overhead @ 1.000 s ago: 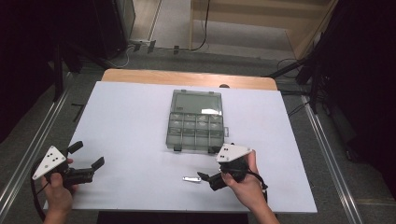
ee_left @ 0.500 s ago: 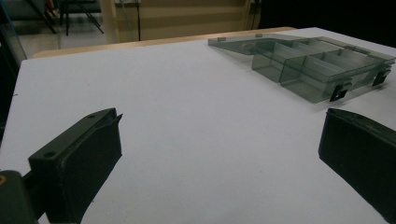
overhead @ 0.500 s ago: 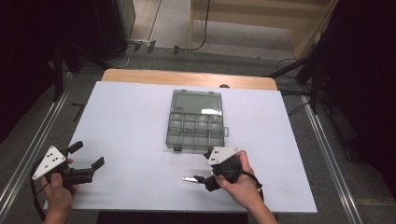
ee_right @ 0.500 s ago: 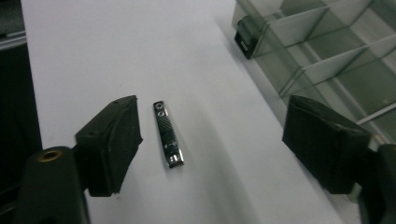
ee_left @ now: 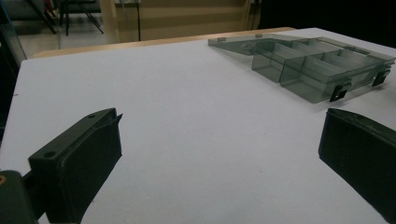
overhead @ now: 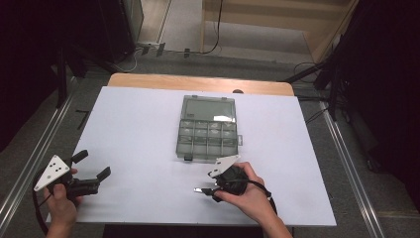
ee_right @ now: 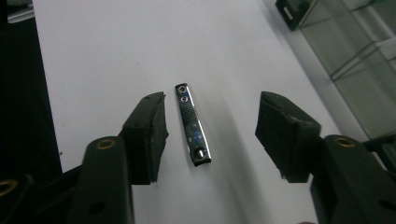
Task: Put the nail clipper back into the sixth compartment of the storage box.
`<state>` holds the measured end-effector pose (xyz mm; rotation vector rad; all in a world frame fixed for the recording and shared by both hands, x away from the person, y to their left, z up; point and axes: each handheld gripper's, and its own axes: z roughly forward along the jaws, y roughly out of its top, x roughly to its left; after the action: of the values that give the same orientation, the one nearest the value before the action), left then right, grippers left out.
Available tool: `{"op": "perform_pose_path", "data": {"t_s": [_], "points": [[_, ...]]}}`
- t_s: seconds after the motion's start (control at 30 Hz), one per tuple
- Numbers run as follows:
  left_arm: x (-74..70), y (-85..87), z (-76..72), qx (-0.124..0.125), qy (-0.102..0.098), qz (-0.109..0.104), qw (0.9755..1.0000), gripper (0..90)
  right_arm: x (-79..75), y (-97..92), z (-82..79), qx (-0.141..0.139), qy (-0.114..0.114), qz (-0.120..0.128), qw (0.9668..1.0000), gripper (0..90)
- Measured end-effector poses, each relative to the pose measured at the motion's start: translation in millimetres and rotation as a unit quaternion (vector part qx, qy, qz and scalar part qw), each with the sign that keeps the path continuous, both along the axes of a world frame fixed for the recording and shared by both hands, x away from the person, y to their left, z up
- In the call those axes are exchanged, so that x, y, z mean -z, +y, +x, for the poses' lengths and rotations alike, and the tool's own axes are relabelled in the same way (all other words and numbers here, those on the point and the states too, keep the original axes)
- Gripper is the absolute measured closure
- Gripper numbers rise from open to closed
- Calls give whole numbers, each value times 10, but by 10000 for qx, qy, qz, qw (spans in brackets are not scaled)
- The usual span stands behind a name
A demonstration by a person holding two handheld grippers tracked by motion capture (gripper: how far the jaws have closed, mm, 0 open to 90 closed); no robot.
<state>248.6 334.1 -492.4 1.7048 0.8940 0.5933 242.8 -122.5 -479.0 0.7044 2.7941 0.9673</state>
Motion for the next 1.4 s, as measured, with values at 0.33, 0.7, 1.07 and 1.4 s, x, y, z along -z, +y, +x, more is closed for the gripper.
{"op": "perform_pose_path", "data": {"t_s": [0.33,0.7,1.07,1.4], "points": [[0,1,-1,-2,1,-1,10000,0,149,134,18,-317,192,-711,9968,564],[0,0,-1,-8,7,26,10000,0,127,170,7,-409,262,-927,9945,803],[1,1,-1,-2,3,-5,10000,0,119,160,41,-438,367,-890,9944,813],[0,2,1,7,4,-6,10000,0,80,96,52,-347,430,-773,9955,814]]}}
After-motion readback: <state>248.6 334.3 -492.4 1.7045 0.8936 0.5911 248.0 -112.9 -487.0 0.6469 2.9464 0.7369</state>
